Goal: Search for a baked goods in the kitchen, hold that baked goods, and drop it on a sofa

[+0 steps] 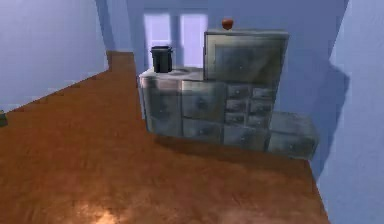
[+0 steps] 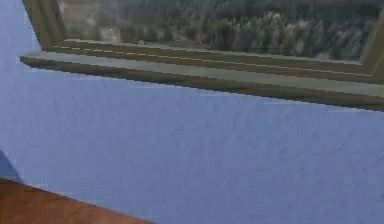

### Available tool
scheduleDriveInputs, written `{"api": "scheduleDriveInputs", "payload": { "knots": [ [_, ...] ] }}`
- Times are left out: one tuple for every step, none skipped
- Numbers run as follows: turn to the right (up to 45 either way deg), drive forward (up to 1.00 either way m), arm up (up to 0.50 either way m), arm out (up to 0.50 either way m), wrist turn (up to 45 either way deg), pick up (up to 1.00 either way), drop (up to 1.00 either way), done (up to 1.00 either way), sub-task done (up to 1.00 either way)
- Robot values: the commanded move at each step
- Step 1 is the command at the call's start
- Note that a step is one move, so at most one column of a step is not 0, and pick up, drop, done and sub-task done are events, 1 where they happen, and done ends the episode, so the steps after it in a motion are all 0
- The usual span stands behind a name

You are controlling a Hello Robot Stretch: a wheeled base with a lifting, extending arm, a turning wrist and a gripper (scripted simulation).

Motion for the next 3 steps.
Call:
{"api": "scheduleDriveInputs", "payload": {
  "knots": [
    [-30.0, 0.0, 0.0, 0.0, 0.0, 0.0, 0.0, 0.0, 0.0],
    [0.0, 1.0, 0.0, 0.0, 0.0, 0.0, 0.0, 0.0, 0.0],
    [0.0, 0.7, 0.0, 0.0, 0.0, 0.0, 0.0, 0.0, 0.0]
  ]
}}
